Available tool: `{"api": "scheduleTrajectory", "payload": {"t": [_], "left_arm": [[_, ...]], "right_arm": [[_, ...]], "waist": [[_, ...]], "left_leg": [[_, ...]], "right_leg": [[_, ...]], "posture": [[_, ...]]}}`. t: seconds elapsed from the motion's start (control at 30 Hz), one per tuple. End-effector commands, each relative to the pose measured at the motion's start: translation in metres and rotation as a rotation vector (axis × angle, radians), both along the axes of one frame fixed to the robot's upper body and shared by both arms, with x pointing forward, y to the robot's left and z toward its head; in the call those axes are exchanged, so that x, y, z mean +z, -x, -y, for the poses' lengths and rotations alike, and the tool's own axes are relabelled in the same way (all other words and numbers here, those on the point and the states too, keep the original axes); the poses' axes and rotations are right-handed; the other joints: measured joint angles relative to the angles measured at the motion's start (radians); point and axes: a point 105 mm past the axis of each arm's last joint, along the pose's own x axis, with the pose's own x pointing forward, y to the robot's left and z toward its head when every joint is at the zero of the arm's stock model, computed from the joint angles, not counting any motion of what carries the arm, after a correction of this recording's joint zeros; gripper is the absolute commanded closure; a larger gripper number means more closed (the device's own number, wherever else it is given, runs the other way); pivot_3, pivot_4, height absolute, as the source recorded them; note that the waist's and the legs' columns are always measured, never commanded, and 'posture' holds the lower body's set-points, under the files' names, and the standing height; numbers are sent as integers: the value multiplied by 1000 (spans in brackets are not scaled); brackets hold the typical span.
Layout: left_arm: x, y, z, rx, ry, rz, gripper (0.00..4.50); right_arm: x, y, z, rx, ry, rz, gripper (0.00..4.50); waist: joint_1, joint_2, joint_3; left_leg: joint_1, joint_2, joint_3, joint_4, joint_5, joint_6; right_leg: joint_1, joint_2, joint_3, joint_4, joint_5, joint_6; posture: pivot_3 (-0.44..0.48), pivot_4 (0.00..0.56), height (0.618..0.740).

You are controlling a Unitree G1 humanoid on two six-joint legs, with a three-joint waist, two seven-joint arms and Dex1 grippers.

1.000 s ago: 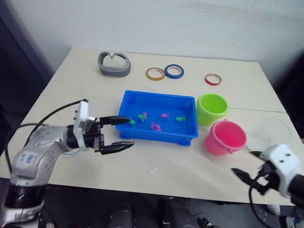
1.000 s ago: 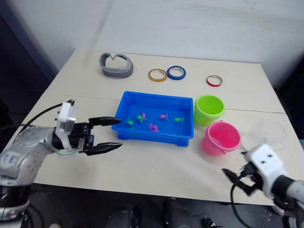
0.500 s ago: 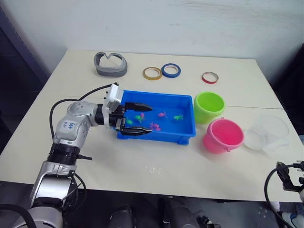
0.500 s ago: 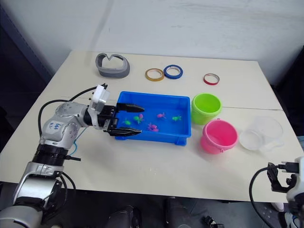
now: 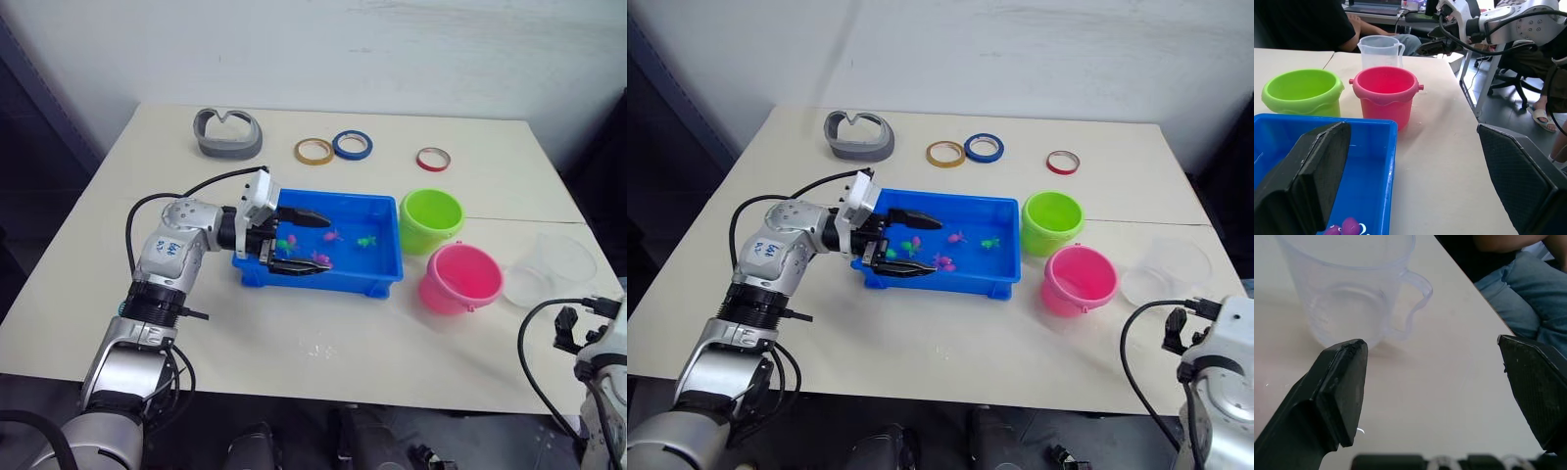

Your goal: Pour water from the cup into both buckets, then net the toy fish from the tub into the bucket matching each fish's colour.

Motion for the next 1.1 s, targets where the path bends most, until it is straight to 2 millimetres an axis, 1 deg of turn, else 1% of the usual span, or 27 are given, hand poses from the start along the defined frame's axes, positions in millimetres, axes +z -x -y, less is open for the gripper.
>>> {"api": "scheduleTrajectory", "payload": {"t": [0.03, 0.13, 0.37, 0.67, 0.77, 0.93, 1.1], "left_arm": [[10, 2, -2, 7, 2, 38, 0], [10, 3, -6, 24, -1, 40, 0], [11, 5, -13, 57, -2, 40, 0], [14, 7, -14, 85, 4, 37, 0], [14, 8, -14, 89, 1, 40, 0], [15, 8, -17, 98, -6, 44, 0], [14, 9, -19, 103, -12, 45, 0]], "right_arm": [[11, -5, 14, -61, 58, 25, 32], [10, -12, 22, -93, 64, 27, 32], [2, -32, 31, -112, 43, 26, 32], [-7, -56, 32, -148, -20, 67, 32], [-7, -60, 36, -184, -24, 85, 32], [-1, -61, 42, -241, -42, 157, 32], [1, -60, 44, -255, -52, 194, 32]], "waist": [[-1, 0, 0], [-3, 1, 0], [-17, 2, 0], [-25, 5, 0], [-26, 5, 0], [-27, 6, 0], [-26, 6, 0]], "left_leg": [[0, 0, 0, 0, 0, 0], [0, 0, 0, 0, 0, 0], [0, 0, 0, 0, 1, -1], [1, 0, 0, 0, 2, -2], [1, 0, 0, 0, 2, -1], [1, 0, 1, 0, 2, -2], [1, 0, 1, 0, 2, -2]], "right_leg": [[0, 0, 0, 0, 0, 0], [0, 0, 0, 1, 0, 0], [0, 0, 0, 2, 0, 0], [-1, 0, 1, 3, 0, 0], [-1, 0, 1, 3, 0, 0], [-1, 0, 1, 4, 0, 0], [-1, 0, 1, 4, 0, 0]], "posture": [[0, 150, 738], [0, 150, 738], [0, 150, 738], [0, 150, 738], [0, 150, 738], [0, 150, 738], [0, 150, 738]]}}
